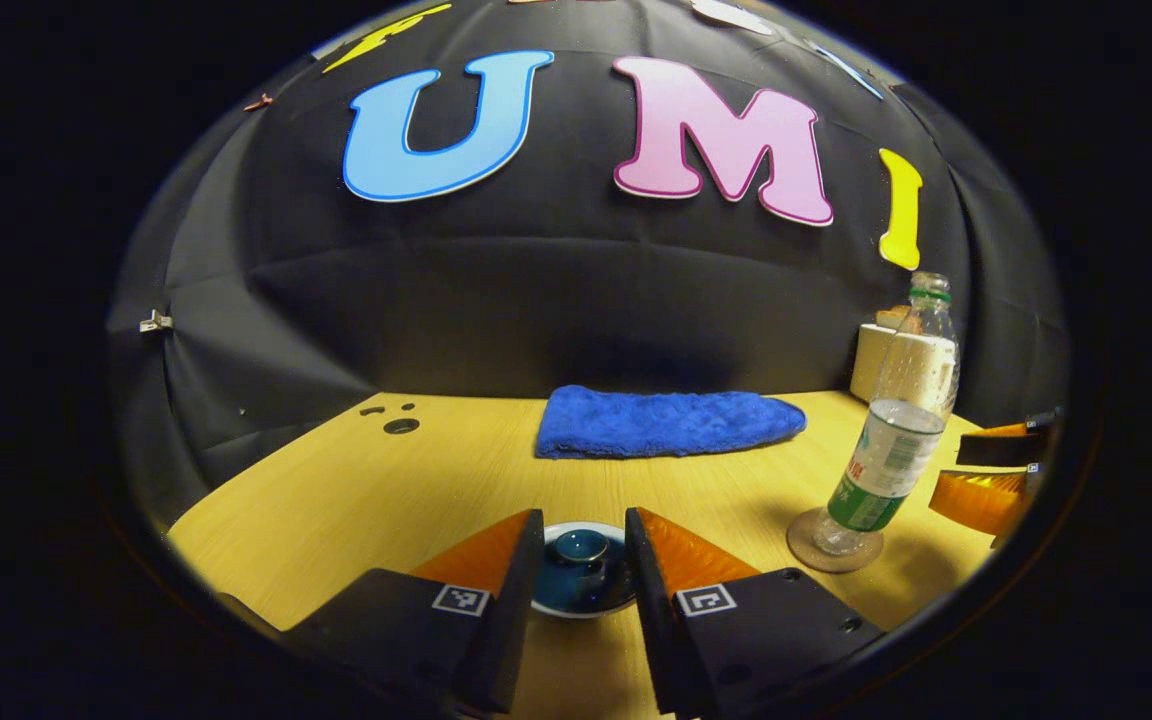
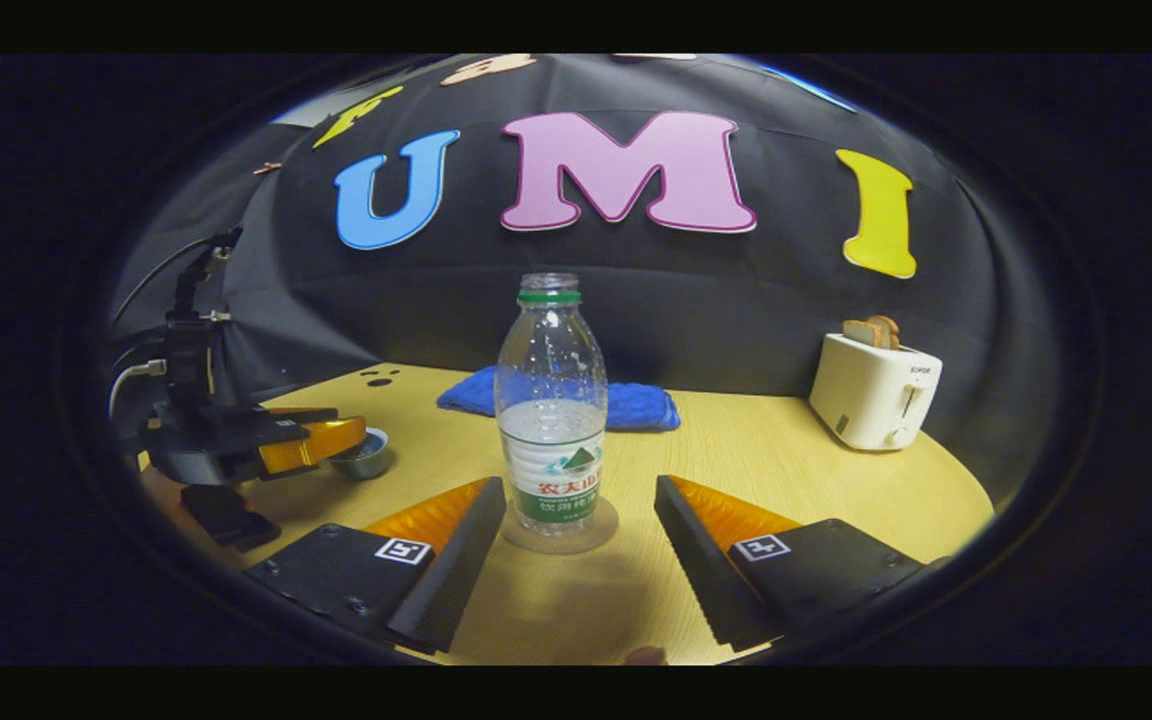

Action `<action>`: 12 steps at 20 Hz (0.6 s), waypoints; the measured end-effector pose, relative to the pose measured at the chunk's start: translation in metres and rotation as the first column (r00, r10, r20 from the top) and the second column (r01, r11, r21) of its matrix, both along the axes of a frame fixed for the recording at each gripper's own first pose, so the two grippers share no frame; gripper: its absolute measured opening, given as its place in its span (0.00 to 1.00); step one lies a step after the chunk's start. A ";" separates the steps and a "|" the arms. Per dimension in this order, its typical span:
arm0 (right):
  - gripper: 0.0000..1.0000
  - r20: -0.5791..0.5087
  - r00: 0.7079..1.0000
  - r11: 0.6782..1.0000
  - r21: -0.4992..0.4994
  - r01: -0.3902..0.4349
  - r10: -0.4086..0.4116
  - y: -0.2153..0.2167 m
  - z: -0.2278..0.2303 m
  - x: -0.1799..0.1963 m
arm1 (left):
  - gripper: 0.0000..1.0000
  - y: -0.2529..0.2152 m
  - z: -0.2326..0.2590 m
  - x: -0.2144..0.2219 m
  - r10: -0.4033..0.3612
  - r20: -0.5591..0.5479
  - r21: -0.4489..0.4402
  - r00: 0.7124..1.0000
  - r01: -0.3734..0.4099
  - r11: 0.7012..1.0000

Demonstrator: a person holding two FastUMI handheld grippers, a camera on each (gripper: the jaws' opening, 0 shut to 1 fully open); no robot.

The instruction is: Open the teacup lid with one hand, grasp the water bottle and pour water into the teacup with the other hand; after pouring, place the water bottle on the coaster and then close the teacup lid.

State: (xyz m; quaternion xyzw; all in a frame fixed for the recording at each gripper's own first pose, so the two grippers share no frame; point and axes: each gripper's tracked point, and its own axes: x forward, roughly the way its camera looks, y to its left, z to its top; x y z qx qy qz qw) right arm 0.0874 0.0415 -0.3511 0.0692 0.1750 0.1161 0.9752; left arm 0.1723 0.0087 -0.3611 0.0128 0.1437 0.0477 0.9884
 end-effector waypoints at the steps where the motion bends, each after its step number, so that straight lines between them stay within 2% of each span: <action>1: 0.94 0.002 1.000 1.000 0.000 0.003 -0.003 0.000 0.006 0.000 | 0.53 -0.001 0.009 -0.004 -0.001 0.005 0.000 1.000 0.001 1.000; 3: 0.94 0.014 1.000 1.000 0.009 0.007 -0.008 -0.003 0.025 -0.002 | 0.53 -0.005 0.032 -0.012 -0.005 0.019 -0.002 1.000 0.005 1.000; 4: 0.94 0.021 1.000 1.000 0.012 0.010 -0.010 -0.004 0.037 -0.002 | 0.48 -0.007 0.044 -0.017 -0.007 0.024 -0.005 1.000 0.007 1.000; 5: 0.89 0.027 1.000 1.000 0.009 0.011 -0.011 -0.005 0.047 -0.003 | 0.53 -0.009 0.056 -0.023 -0.006 0.026 -0.008 1.000 0.007 1.000; 6: 0.93 0.033 0.999 1.000 0.006 0.012 -0.013 -0.007 0.060 -0.005 | 0.53 -0.011 0.068 -0.027 -0.009 0.026 -0.012 1.000 0.009 1.000; 8: 0.93 0.050 0.999 1.000 0.003 0.014 -0.014 -0.011 0.093 -0.009 | 0.53 -0.015 0.098 -0.036 -0.024 0.027 -0.012 0.999 0.024 1.000; 9: 0.89 0.059 0.998 1.000 0.007 0.016 -0.017 -0.013 0.108 -0.010 | 0.48 -0.016 0.112 -0.039 -0.031 0.027 -0.010 0.999 0.032 0.999; 10: 0.93 0.066 0.998 1.000 0.006 0.018 -0.018 -0.014 0.122 -0.014 | 0.53 -0.017 0.127 -0.043 -0.036 0.032 -0.011 0.999 0.036 0.999; 12: 0.93 0.076 0.997 1.000 -0.004 0.023 -0.023 -0.017 0.146 -0.020 | 0.53 -0.019 0.158 -0.048 -0.038 0.046 -0.023 0.998 0.039 0.999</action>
